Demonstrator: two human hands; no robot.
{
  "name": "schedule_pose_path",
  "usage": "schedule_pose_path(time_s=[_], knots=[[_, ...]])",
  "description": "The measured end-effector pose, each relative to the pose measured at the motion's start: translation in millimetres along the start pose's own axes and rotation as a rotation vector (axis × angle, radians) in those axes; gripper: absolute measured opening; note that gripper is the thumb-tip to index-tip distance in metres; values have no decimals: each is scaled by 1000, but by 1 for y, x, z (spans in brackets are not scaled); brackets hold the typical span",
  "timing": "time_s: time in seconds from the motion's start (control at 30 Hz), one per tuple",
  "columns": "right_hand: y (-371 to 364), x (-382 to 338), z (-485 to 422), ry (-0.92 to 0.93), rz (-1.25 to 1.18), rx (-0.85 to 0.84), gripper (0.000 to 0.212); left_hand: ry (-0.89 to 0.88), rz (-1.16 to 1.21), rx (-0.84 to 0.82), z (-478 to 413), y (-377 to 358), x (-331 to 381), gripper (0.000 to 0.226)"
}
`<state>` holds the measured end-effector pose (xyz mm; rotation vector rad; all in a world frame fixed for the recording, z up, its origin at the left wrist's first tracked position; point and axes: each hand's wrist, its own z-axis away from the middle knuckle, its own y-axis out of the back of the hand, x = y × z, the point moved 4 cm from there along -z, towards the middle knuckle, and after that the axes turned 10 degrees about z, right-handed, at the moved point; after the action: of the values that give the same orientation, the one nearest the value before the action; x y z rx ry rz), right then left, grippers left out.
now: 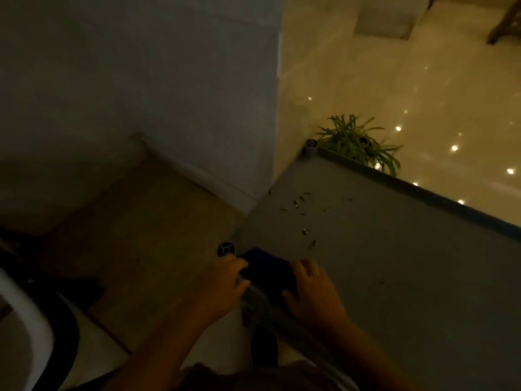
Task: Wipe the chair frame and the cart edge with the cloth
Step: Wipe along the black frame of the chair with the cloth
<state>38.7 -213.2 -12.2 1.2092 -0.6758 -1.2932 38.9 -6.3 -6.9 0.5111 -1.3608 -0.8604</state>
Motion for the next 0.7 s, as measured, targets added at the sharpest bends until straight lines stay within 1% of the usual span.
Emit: schedule_pose_path(time_s=[0.13, 0.2, 0.27, 0.37, 0.47, 0.53, 0.57, 0.63, 0.67, 0.7], knots=[[-12, 14, -2, -123, -66, -83, 75, -129, -65, -88, -31, -16, 20, 42], [-19, 16, -1, -141, -89, -94, 80, -187, -146, -148, -42, -25, 22, 47], [-22, 15, 1, -148, -82, -90, 81, -226, -249, -235, -50, -33, 17, 55], [-26, 4, 2, -156, -54, -90, 80, -202, -287, -346, -57, -40, 10, 63], [-28, -6, -5, -180, -33, -105, 84, -167, -287, -335, -60, -42, 14, 61], [-25, -11, -12, -214, -79, -130, 86, -148, -286, -328, -64, -41, 15, 54], [-23, -13, -15, -228, -99, -148, 81, -160, -290, -332, -65, -39, 15, 43], [-20, -17, -18, -248, -124, -177, 67, -182, -293, -367, -66, -36, 17, 21], [-20, -20, -19, -253, -132, -181, 59, -196, -285, -390, -66, -33, 16, 17], [-17, -24, -20, -251, -138, -175, 51, -211, -273, -402, -67, -29, 15, 17]])
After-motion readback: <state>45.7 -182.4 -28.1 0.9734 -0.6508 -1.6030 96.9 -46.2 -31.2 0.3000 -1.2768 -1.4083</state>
